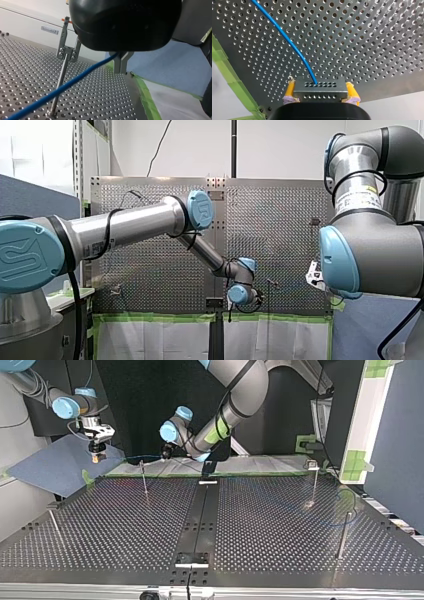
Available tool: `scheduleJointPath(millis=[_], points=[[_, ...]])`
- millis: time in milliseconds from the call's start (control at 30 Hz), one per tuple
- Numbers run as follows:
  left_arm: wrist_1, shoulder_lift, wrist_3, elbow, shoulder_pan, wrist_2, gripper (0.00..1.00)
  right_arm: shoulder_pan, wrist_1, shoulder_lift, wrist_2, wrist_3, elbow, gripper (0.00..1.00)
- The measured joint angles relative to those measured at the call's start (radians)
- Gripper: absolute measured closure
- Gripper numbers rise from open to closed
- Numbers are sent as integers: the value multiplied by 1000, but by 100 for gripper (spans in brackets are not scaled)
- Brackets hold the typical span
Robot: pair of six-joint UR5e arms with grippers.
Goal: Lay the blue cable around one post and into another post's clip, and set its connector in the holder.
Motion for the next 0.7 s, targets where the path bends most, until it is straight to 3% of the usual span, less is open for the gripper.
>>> scheduleJointPath(millis=[333,700], points=[[-18,3,13,5,0,-4,100,0,4,1,-2,1,-6,100],[-12,65,99,-42,-32,-33,100,0,7,1,-1,1,-6,100]])
